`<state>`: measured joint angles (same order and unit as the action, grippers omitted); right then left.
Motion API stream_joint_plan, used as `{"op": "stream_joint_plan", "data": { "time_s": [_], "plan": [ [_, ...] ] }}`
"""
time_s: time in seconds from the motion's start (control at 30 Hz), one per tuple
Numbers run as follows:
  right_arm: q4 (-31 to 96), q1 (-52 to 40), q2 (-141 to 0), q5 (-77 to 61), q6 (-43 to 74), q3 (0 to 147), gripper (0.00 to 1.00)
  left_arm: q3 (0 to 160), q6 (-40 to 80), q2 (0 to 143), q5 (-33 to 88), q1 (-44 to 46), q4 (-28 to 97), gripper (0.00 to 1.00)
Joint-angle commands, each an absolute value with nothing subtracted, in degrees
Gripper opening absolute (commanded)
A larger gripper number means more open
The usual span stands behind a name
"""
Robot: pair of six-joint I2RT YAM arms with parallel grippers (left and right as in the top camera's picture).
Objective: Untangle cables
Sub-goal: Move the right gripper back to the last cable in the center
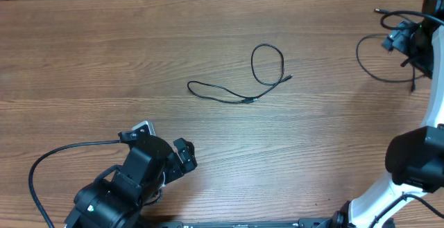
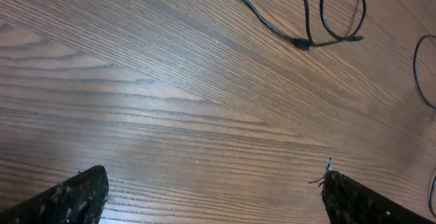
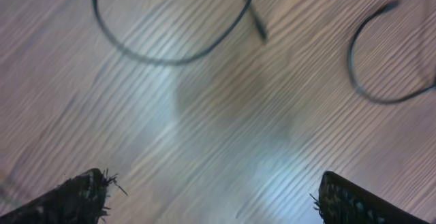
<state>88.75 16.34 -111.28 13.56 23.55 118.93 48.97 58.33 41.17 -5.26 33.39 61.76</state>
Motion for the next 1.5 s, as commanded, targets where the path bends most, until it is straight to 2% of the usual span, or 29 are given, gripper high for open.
{"op": "stream_joint_plan", "data": {
  "time_s": [0.0,0.27,0.37,0.87,1.3,1.47],
  "plan": [
    [90.7,15.0,-109.0,8.3,22.0,120.0,0.96,48.9,57.6,41.3,-6.2,33.4,61.7,1.00],
    [92.3,8.1,-109.0,-11.6,10.3,119.9,0.97,48.8,57.6,41.3,-6.2,33.4,61.7,1.00],
    [92.4,3.7,-109.0,-12.3,9.5,119.9,1.00,48.8,57.6,41.3,-6.2,33.4,61.7,1.00],
    [89.5,-16.0,-109.5,-12.3,9.6,119.9,1.00,48.9,57.6,41.3,-6.2,33.4,61.7,1.00],
    [87.8,-17.6,-111.4,-12.1,10.5,119.9,1.00,48.8,57.6,41.3,-6.2,33.4,61.7,1.00],
    [88.0,-17.6,-113.7,-12.2,6.2,119.2,1.00,48.9,57.6,41.3,-6.2,33.4,61.7,1.00]
  ]
}}
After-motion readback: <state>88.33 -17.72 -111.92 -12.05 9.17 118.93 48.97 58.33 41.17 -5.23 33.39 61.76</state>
